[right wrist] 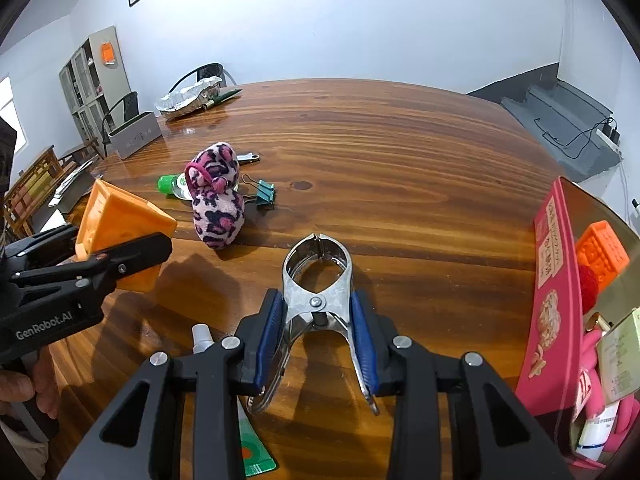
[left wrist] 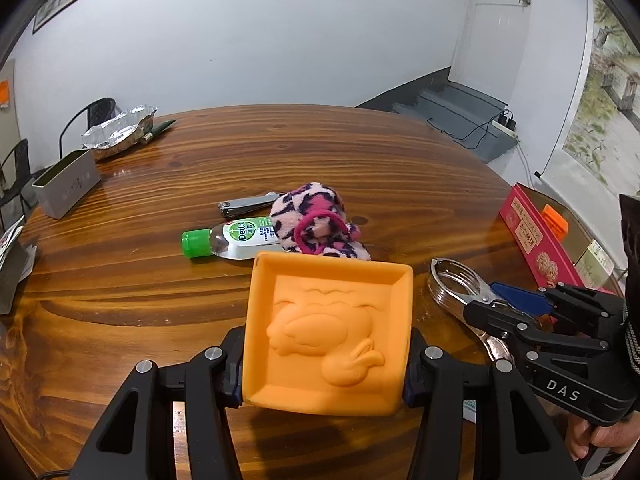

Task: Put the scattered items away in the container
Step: 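Lift the clamp and orange block and carry both toward the tin box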

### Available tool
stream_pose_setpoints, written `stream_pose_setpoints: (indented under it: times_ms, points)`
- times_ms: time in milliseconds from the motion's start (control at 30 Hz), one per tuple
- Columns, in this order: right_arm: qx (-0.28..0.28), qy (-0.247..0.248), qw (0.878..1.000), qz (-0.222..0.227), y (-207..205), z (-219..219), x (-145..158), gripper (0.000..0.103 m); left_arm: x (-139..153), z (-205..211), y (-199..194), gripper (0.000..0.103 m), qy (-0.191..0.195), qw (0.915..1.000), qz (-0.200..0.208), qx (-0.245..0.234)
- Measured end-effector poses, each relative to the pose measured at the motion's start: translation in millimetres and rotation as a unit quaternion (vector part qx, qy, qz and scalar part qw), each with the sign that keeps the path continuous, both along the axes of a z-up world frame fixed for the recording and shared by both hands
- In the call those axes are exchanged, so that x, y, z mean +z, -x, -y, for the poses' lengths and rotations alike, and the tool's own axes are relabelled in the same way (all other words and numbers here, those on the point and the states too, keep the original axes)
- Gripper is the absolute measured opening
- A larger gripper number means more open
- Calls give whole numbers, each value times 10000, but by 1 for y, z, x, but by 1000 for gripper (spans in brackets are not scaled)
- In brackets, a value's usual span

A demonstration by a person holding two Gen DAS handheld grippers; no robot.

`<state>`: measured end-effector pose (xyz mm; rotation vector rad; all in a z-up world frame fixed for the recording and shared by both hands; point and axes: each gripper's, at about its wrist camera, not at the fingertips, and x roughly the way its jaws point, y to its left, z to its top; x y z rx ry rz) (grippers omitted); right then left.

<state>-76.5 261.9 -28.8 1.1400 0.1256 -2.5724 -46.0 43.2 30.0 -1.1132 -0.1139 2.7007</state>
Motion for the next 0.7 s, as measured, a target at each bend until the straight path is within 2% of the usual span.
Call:
stream_pose_setpoints:
  times_ms: [433, 700]
  points:
    - [-259, 383, 9978, -480, -18, -16, 28, 39, 8, -7, -6, 55, -85, 9998, -109, -116]
    - [-830, 616, 9900, -963, -37, -57, 56, 39, 21, -29, -13, 55, -254, 9991, -172, -280]
